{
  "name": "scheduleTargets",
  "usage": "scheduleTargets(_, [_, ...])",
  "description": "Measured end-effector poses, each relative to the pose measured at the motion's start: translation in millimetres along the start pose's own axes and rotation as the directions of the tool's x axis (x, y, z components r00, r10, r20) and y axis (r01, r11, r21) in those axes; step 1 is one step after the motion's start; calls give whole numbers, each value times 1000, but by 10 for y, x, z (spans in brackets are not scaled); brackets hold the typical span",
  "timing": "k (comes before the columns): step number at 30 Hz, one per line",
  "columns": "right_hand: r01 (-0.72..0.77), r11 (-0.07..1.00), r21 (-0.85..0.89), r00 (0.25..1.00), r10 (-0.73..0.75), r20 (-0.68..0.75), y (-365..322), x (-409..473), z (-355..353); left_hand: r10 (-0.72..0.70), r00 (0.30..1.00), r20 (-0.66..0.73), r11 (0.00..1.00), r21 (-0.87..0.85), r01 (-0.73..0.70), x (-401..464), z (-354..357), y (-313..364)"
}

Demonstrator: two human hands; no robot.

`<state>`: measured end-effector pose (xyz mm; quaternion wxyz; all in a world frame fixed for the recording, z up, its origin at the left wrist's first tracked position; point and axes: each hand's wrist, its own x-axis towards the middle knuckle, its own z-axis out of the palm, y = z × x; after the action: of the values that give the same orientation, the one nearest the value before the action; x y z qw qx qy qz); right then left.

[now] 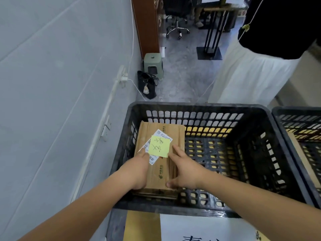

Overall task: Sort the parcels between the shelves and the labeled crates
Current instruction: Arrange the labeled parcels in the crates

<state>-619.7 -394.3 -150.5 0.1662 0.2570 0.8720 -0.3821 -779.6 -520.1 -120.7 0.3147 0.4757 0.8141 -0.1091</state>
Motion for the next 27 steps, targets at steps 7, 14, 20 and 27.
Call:
scheduleTargets(7, [-39,997,-62,999,37,-26,-105,126,112,-69,998,0,992,105,68,38,42,-59])
scheduleTargets(14, [-84,988,-126,996,81,-31,-145,107,113,-59,994,-89,952,296,83,-31,32,5])
scheduleTargets(20, [-152,979,-134,976,128,-178,-258,-273,-140,53,987,-151,975,220,-19,-189,-90,-36])
scheduleTargets(27, [-233,971,-44,899,198,-391,-89,-1311,-419,256,920,-296,967,74,-245,-435,-405,410])
